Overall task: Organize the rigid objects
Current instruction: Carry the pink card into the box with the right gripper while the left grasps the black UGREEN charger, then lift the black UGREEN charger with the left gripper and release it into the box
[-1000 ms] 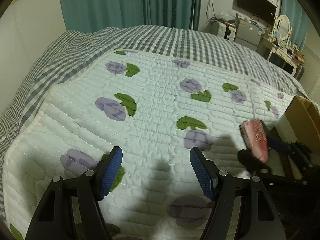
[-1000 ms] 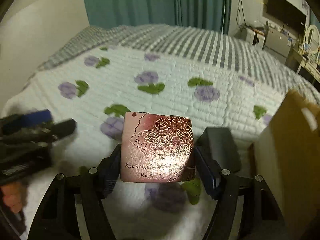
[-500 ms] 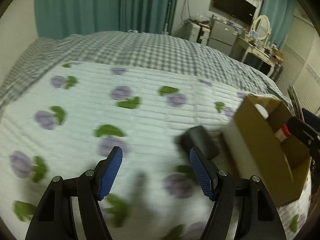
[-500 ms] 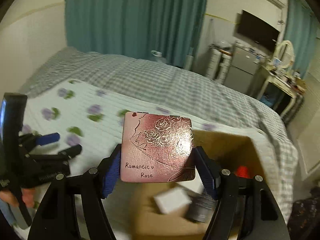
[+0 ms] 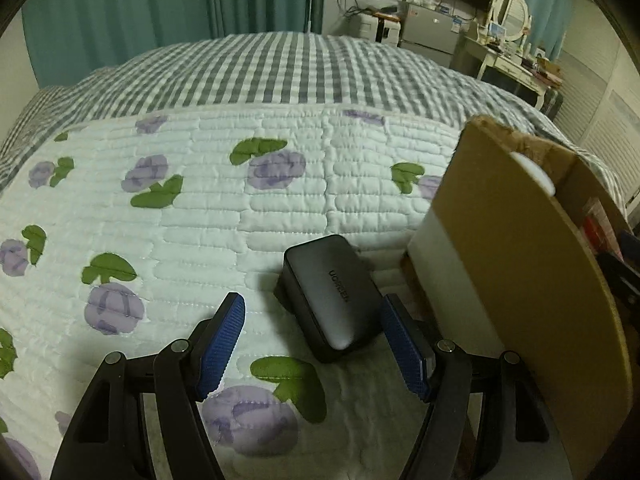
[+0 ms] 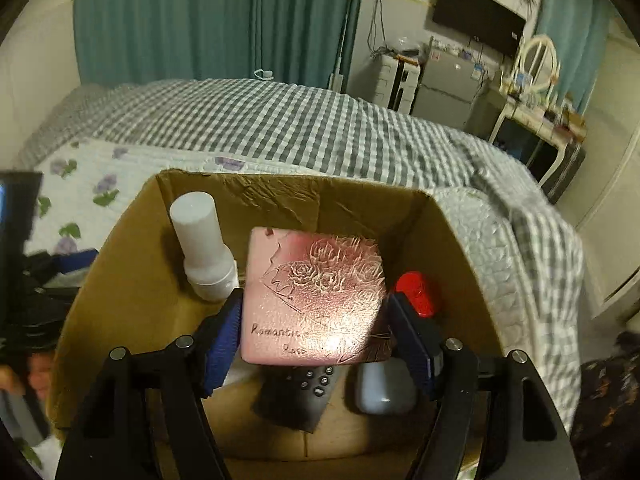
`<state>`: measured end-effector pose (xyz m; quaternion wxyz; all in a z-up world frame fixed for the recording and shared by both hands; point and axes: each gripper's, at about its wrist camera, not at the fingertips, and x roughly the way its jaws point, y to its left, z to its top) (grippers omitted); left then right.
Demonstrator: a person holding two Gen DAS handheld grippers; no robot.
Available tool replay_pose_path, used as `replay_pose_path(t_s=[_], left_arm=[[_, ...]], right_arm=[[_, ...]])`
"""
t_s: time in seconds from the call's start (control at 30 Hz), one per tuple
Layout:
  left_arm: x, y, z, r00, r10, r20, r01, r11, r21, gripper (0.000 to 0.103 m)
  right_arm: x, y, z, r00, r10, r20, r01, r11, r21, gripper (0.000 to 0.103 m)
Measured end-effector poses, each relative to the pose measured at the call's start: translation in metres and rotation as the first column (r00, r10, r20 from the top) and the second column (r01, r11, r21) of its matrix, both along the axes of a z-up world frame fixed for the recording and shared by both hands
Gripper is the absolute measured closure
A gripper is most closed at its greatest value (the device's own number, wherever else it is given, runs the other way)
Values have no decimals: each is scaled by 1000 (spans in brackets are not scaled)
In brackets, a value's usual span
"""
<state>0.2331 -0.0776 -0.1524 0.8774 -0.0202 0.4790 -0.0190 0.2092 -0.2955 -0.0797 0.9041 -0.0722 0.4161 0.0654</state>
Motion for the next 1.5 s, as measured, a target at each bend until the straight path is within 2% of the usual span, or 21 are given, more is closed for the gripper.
replay_pose_path(t_s=[0.03, 0.1, 0.27, 0.33, 0.4, 0.5, 0.57, 0.6, 0.7, 0.77, 0.9, 1.03, 1.17, 1.33, 1.4, 1.43, 1.47, 1.5], left_arm=[[1, 0, -1, 1000, 6, 9, -6, 1000, 0, 30], [3, -2, 0, 1000, 11, 21, -11, 1000, 24, 30], [11, -1, -1, 1000, 21, 13, -22, 999, 50, 31], [9, 1, 1, 1000, 17, -15, -17, 1000, 16, 33], [4, 1, -1, 998, -29, -57, 25, 997, -71, 37], [0, 1, -5, 993, -87, -78, 79, 992, -94, 37], [-6, -5, -12, 981, -163, -101, 158, 986, -56, 37], [-7, -8, -13, 983, -165, -81, 163, 986, -21, 37], [-4, -13, -15, 987, -155, -40, 156, 987, 21, 37], [-1, -12, -17, 986, -165, -31, 166, 986, 27, 34], [2, -6, -19, 990, -139, -34, 140, 989, 43, 32], [-5, -2, -13, 993, -111, -39, 114, 989, 95, 32], [-5, 9, -12, 997, -55, -47, 58, 996, 64, 32], [11, 2, -21, 1000, 0, -12, 1, 999, 46, 33], [17, -1, -25, 1000, 18, -22, -16, 998, 58, 36], [18, -4, -24, 1000, 10, -23, -8, 998, 67, 52], [17, -7, -22, 1000, -7, -22, 8, 998, 69, 57], [14, -10, -18, 1000, -15, -17, 17, 996, 93, 57]], right_arm=[[-2, -2, 2, 1000, 1, 13, -1, 1000, 19, 20], [-5, -4, 4, 1000, 1, 30, -2, 999, 44, 17], [-8, -14, 3, 998, -45, 31, 44, 997, 57, 17], [-11, -19, 4, 998, -60, 33, 58, 996, 65, 17], [-14, -23, 7, 997, -65, 42, 62, 995, 79, 17], [-16, -24, 13, 996, -63, 62, 58, 994, 91, 17], [-18, -22, 15, 996, -58, 72, 52, 995, 89, 17], [-20, -21, 15, 996, -52, 75, 45, 995, 88, 17], [-19, -20, 14, 996, -46, 71, 39, 995, 89, 17], [-19, -20, 12, 997, -49, 64, 43, 995, 85, 17], [-18, -22, 12, 996, -59, 62, 54, 995, 84, 17], [-18, -23, 12, 996, -60, 64, 54, 995, 81, 17], [-18, -22, 11, 996, -59, 60, 55, 996, 77, 17], [-18, -22, 11, 997, -56, 60, 51, 996, 79, 17], [-19, -21, 10, 997, -54, 59, 49, 996, 78, 17], [-19, -21, 10, 997, -54, 59, 50, 996, 79, 17], [-19, -22, 9, 997, -55, 57, 50, 996, 79, 17], [-19, -22, 8, 997, -55, 56, 51, 996, 79, 17]])
